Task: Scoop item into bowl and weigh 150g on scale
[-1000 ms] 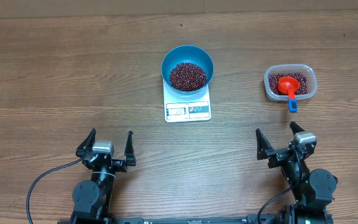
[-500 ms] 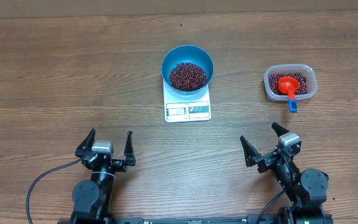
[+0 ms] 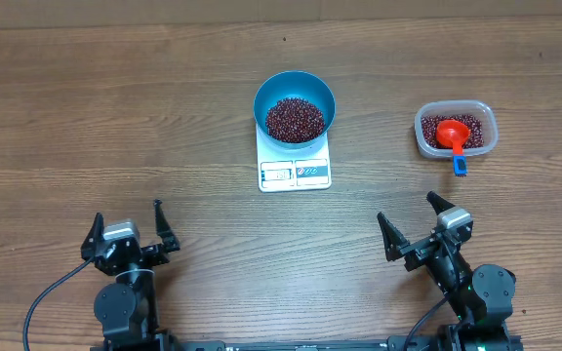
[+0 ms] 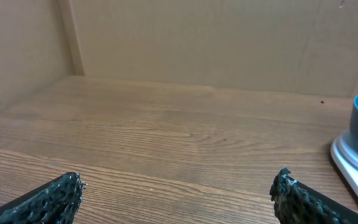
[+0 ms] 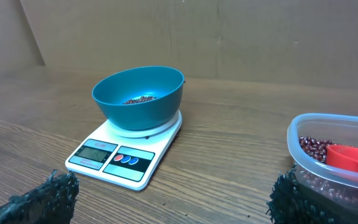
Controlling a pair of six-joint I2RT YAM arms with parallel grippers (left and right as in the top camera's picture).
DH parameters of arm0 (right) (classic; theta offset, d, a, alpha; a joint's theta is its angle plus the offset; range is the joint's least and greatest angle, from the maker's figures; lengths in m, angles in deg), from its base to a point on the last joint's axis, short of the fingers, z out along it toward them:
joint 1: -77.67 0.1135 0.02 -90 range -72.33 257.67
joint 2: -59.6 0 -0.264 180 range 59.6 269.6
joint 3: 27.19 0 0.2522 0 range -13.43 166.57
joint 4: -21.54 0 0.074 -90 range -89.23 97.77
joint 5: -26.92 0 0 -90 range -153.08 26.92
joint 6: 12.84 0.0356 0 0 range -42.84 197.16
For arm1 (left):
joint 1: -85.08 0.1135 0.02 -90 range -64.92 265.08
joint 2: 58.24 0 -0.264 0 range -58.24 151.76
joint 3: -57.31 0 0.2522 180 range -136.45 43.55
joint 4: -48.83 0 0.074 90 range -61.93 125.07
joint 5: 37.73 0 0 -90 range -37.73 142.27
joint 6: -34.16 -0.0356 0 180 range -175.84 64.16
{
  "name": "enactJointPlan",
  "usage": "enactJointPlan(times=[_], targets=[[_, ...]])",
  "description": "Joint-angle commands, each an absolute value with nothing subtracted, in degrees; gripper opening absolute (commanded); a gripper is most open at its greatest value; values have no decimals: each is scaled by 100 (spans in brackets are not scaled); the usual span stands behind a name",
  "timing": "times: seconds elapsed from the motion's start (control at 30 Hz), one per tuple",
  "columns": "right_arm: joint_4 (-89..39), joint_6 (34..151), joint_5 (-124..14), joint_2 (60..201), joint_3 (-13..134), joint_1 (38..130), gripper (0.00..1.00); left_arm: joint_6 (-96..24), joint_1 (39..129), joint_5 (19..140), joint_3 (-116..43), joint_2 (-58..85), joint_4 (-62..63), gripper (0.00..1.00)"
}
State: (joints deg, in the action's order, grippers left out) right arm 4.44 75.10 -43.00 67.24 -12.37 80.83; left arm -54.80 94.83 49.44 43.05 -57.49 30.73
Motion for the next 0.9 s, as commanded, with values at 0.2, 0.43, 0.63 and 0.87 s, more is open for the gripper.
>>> enactJointPlan(times=[0.2,0.43,0.63,0.87], targets=[[453,7547,-4357,6659,-1298,8124,100,-5605,9505,4928,4327,-5797,3087,100],[455,7547,-4355,6659,-1298,8124,100,-5605,9094,4931,4327,-5799,3087,100],[453,7547,-4357,6659,-1298,8124,100,-5605,9064,4931,4327,-5797,3084,100],[453,7547,-4355,6659,-1298,8124,100,-5605,9064,4931,4327,-5797,3084,100]])
